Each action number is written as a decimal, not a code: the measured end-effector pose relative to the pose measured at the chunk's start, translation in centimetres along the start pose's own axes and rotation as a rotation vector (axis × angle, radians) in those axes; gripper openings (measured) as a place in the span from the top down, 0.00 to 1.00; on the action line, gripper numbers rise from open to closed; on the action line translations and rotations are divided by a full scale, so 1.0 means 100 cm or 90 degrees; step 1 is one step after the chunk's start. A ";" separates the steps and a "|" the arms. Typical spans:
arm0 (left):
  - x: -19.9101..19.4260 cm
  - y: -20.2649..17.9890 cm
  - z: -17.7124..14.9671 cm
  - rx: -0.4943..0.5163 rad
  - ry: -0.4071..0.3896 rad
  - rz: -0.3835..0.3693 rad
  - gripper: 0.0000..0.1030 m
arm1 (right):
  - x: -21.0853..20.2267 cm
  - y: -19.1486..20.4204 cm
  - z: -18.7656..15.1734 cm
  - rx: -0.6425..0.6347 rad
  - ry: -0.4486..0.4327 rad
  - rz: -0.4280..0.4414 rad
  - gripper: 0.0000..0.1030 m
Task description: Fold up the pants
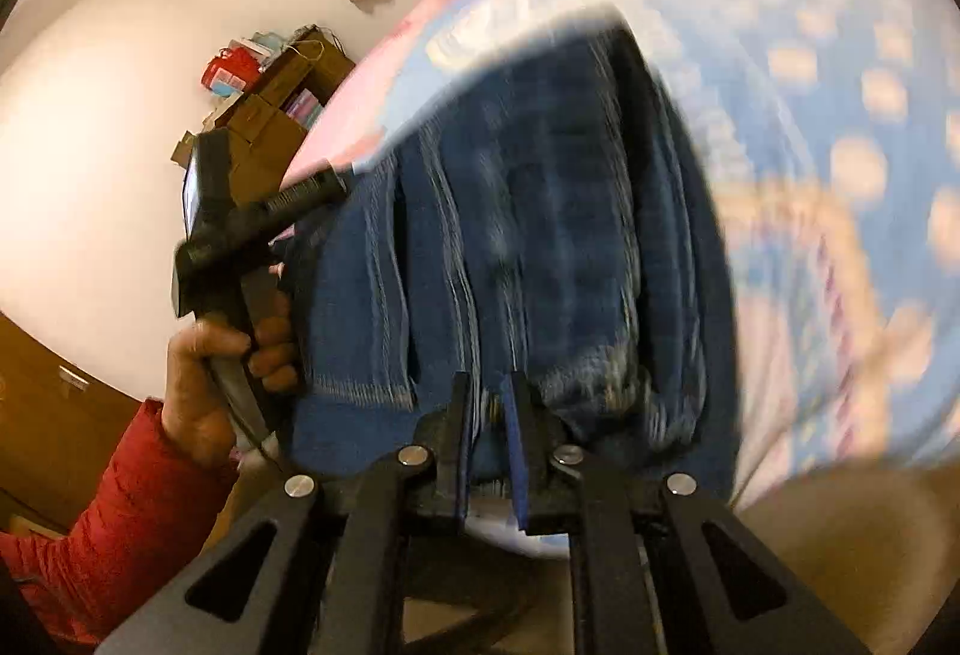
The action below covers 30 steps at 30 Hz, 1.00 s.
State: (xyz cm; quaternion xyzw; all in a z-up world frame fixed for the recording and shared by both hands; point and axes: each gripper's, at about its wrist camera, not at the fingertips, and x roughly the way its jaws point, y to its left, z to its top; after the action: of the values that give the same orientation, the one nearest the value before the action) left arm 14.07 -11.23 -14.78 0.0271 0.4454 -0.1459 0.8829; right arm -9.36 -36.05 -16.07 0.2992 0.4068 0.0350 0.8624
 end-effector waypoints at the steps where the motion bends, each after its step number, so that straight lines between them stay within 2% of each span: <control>1: -0.014 0.000 0.002 -0.007 -0.027 0.002 0.07 | -0.006 0.006 0.010 -0.023 -0.028 -0.006 0.89; 3: -0.033 0.003 0.009 -0.015 -0.079 0.005 0.08 | -0.017 0.014 0.034 -0.061 -0.085 -0.031 0.89; 5: -0.037 -0.001 0.018 0.003 -0.110 0.039 0.05 | -0.011 0.017 0.058 -0.086 -0.100 -0.070 0.89; 8: -0.001 0.003 0.029 0.013 -0.067 0.082 0.05 | 0.020 0.013 0.085 -0.111 -0.100 -0.142 0.89; 10: 0.024 0.010 0.030 -0.009 -0.025 0.103 0.05 | 0.046 0.005 0.090 -0.101 -0.063 -0.166 0.89; 11: 0.040 0.017 0.028 -0.038 0.007 0.106 0.05 | 0.055 -0.002 0.089 -0.088 -0.048 -0.168 0.89; 13: 0.051 0.023 0.028 -0.058 0.024 0.112 0.05 | 0.063 -0.020 0.090 -0.044 -0.064 -0.132 0.89; 16: 0.062 0.015 0.028 -0.037 0.038 0.155 0.04 | 0.063 -0.036 0.087 0.010 -0.099 -0.062 0.91; 18: 0.077 0.015 0.032 -0.043 0.067 0.173 0.01 | 0.068 -0.036 0.080 0.015 -0.124 -0.040 0.92; 20: 0.078 0.018 0.037 -0.058 0.075 0.171 0.01 | 0.070 -0.029 0.074 0.007 -0.136 -0.045 0.92; 24: 0.053 0.024 0.045 -0.059 0.055 0.129 0.03 | 0.053 -0.012 0.064 -0.002 -0.130 -0.102 0.92; 25: 0.032 0.028 0.048 -0.057 0.017 0.119 0.04 | 0.047 -0.007 0.056 -0.019 -0.135 -0.115 0.91; 27: -0.006 0.034 0.050 -0.040 -0.042 0.131 0.04 | 0.036 -0.008 0.044 -0.036 -0.139 -0.124 0.89; 30: -0.052 0.040 0.045 -0.017 -0.096 0.131 0.04 | 0.027 -0.010 0.050 -0.004 -0.116 -0.138 0.89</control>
State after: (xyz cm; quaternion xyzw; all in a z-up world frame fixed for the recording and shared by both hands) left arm 15.79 -7.00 -8.24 0.0500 0.3748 -0.0499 0.9244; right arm -4.20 -38.50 -16.01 0.2527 0.3565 -0.0845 0.8955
